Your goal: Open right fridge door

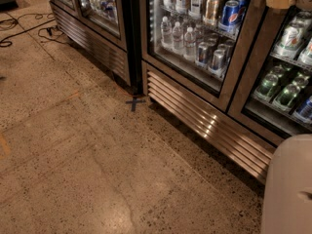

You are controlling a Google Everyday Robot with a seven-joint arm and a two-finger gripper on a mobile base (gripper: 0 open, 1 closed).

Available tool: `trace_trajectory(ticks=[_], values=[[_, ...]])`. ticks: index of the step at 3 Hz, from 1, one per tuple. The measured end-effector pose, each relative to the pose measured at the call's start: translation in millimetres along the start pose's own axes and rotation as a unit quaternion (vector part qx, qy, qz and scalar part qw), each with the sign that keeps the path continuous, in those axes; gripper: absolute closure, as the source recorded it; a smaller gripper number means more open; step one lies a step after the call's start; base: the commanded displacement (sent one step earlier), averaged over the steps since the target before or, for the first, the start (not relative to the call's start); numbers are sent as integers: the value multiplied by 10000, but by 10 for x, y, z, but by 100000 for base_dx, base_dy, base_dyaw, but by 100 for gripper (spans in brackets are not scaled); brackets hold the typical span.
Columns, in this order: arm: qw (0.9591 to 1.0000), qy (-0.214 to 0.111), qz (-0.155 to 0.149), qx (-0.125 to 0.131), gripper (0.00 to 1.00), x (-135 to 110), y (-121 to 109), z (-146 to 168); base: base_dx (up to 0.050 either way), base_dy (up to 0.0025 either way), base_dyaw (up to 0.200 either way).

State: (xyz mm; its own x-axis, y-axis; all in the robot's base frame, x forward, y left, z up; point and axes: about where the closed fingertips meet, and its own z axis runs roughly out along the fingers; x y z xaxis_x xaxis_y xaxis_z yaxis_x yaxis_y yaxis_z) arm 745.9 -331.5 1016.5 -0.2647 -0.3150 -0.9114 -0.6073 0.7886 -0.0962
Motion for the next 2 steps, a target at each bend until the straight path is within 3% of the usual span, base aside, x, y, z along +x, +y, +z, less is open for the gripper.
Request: trace_trajectory(ticks=[2], values=[[10000,0,0,0,59,0,0,1,0,0,0]])
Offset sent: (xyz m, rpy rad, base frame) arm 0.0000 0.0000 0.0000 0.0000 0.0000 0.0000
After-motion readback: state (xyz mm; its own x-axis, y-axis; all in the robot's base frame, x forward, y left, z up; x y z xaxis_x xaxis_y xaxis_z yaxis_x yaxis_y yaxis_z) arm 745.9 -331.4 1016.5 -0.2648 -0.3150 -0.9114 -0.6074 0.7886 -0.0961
